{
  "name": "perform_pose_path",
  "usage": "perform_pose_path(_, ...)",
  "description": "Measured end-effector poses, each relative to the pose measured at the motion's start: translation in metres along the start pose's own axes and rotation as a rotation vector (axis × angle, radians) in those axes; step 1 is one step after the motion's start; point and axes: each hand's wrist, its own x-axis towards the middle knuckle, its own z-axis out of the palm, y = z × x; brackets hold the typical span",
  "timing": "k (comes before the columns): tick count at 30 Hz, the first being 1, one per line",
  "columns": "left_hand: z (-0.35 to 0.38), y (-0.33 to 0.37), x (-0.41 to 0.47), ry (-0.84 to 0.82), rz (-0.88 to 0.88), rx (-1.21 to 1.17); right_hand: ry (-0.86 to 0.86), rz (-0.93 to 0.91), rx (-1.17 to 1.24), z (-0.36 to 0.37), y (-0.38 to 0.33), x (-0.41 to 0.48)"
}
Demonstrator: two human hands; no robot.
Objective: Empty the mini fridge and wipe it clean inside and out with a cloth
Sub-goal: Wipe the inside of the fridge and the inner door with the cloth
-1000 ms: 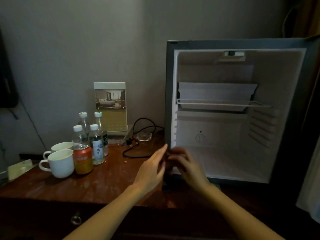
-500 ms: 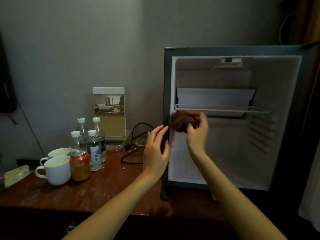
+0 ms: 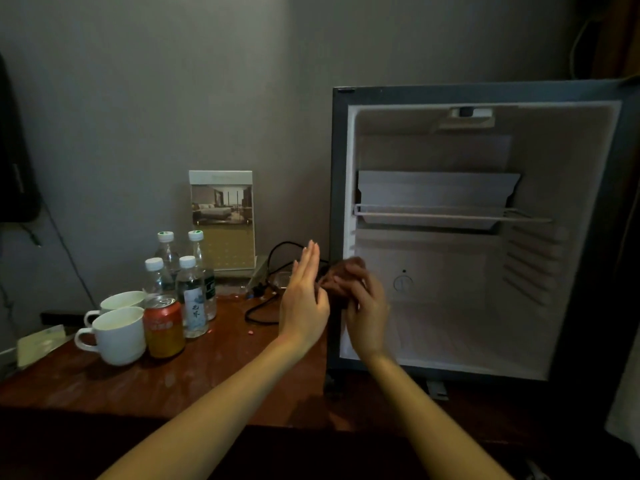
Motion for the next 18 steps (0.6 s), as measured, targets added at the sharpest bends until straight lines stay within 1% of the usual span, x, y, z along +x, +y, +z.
perform_pose_path(2,0.004,0.001,-0.009,-0.062,0.001,0.011,-0.070,0.071,0.034,-0.002,0.005,-0.019)
perform_pose_path(4,0.006,0.001,-0.016,-0.124,0.002,0.009,-0.175,0.149,0.048,-0.010,0.005,-0.037)
perform_pose_path(5,0.006,0.000,-0.018,-0.148,-0.013,0.003,-0.196,0.177,0.053,-0.014,0.004,-0.047)
perform_pose_path(7,0.004,0.004,-0.022,-0.172,-0.055,-0.012,-0.181,0.222,0.080,-0.019,0.002,-0.065)
perform_pose_path(10,0.003,0.011,-0.021,-0.163,-0.068,-0.028,-0.214,0.285,0.101,-0.020,0.001,-0.082)
perform_pose_path(12,0.002,0.014,-0.016,-0.146,-0.055,-0.027,-0.181,0.318,0.106,-0.017,0.000,-0.080)
perform_pose_path(15,0.000,0.021,-0.007,-0.130,0.011,-0.028,-0.060,0.388,0.124,-0.011,-0.005,-0.050)
perform_pose_path(18,-0.006,0.029,0.016,-0.070,0.101,-0.055,0.056,0.465,0.313,-0.006,-0.021,0.015)
